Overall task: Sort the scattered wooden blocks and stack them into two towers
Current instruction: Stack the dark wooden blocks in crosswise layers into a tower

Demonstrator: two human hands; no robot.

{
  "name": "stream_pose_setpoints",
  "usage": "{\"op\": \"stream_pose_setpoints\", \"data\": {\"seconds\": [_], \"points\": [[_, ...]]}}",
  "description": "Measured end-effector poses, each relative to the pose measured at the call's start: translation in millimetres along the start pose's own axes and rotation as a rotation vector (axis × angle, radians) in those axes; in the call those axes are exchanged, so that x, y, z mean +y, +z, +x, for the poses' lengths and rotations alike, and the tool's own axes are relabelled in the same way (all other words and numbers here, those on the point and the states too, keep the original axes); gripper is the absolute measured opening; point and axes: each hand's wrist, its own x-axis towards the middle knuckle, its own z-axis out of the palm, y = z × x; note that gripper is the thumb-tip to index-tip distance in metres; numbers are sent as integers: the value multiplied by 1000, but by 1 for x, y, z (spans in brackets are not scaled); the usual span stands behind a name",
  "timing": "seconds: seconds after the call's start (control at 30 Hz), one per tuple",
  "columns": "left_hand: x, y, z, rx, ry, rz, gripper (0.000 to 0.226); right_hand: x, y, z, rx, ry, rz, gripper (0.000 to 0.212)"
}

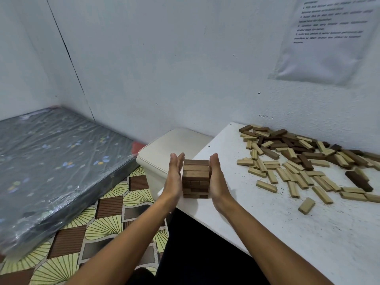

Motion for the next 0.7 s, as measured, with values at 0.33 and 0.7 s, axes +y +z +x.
{"op": "stream_pose_setpoints", "data": {"seconds": [0.33,0.7], "points": [[68,1,39,-142,300,695,53,-56,-78,0,107,-169,-135,22],[66,150,27,-633,364,914,51,-80,-216,-36,336,-144,-496,51]]}}
